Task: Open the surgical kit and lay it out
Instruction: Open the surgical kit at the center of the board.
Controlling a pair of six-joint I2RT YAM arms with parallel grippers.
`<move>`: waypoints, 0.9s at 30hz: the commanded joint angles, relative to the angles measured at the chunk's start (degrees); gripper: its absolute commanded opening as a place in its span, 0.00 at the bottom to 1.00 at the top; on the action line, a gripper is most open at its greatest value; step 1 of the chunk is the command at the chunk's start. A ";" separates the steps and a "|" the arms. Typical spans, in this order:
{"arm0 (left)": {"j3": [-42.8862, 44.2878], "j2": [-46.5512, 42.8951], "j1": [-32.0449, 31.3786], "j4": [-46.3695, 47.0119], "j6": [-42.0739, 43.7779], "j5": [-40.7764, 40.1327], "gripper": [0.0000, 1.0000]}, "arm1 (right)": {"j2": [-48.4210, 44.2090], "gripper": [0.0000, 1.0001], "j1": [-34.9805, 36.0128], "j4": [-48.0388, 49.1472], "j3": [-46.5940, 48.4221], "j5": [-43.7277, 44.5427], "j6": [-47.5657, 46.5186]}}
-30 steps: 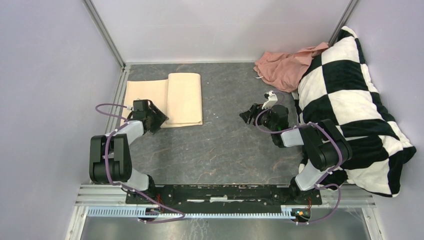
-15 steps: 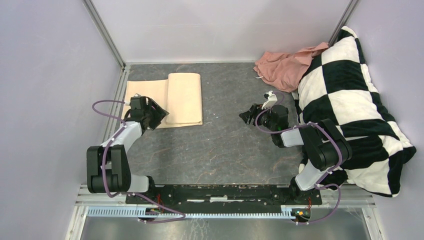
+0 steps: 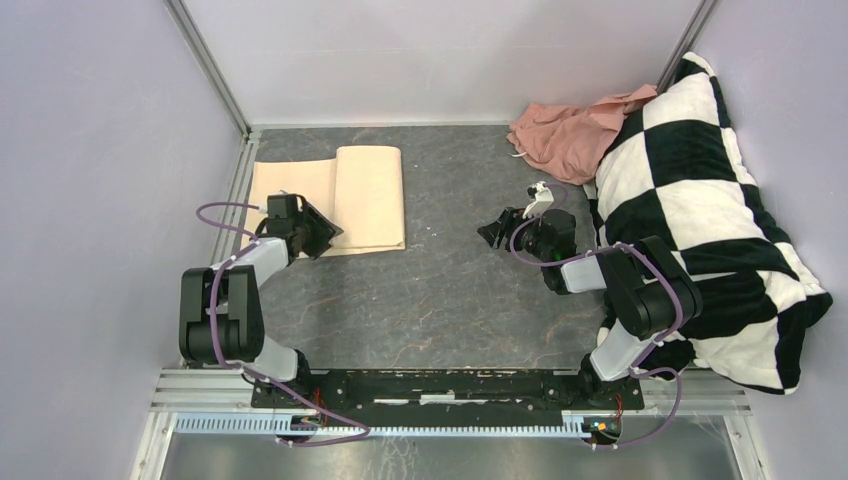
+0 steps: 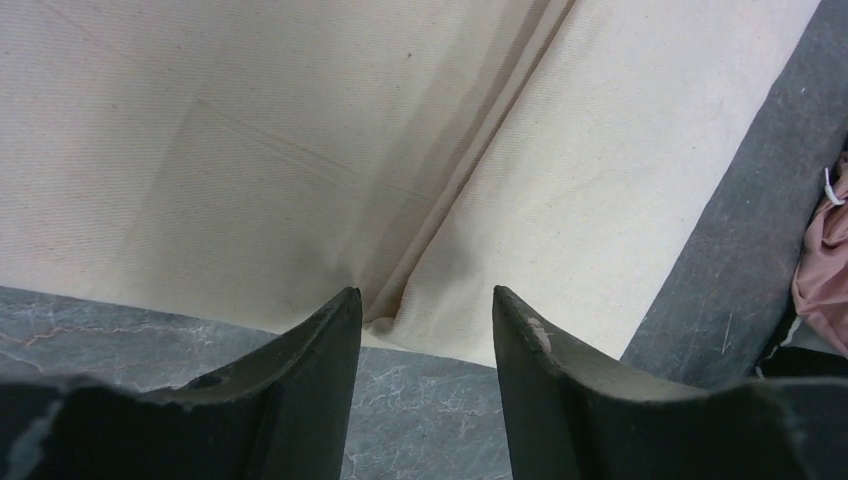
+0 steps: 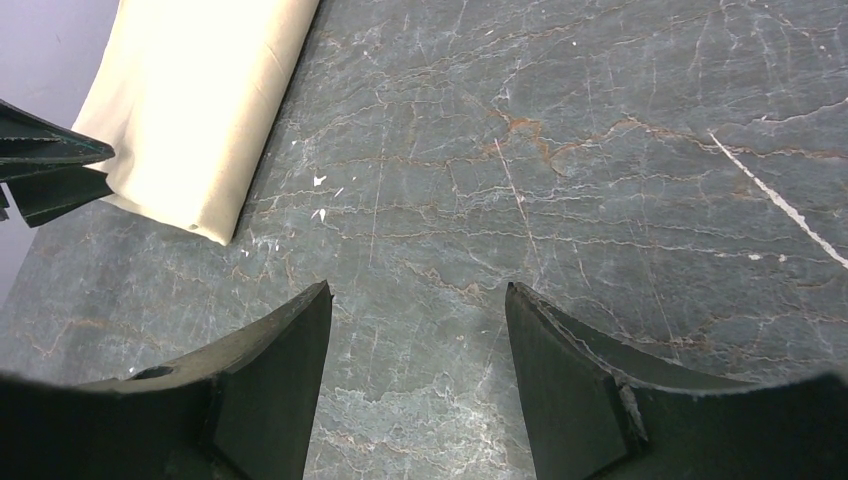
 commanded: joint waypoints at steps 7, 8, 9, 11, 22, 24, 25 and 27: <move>0.35 2.47 -0.08 4.18 -2.08 4.01 0.58 | 0.35 0.70 0.23 3.18 1.66 -1.58 0.48; 0.71 2.74 -0.11 3.94 -2.07 3.86 0.59 | 0.24 0.70 0.25 3.18 1.62 -1.60 0.49; 0.80 2.81 -0.13 3.92 -2.03 3.97 0.60 | 0.23 0.70 0.21 3.18 1.62 -1.59 0.47; 0.78 2.74 -0.13 3.93 -1.99 3.88 0.62 | 0.26 0.70 0.19 3.18 1.64 -1.59 0.43; 5.35 2.14 -1.97 1.23 -0.76 7.84 0.23 | 0.26 0.70 0.24 3.31 1.59 -1.55 0.50; 7.64 1.96 -4.22 -0.19 -0.42 8.04 0.15 | 0.26 0.70 0.24 3.18 1.59 -1.54 0.57; 9.05 2.02 -5.34 -0.95 -0.33 7.93 0.10 | 0.18 0.70 0.25 3.18 1.57 -1.40 0.53; 12.11 2.36 -8.07 -2.30 -0.24 7.53 0.05 | 0.04 0.70 0.20 3.00 1.43 -1.12 0.39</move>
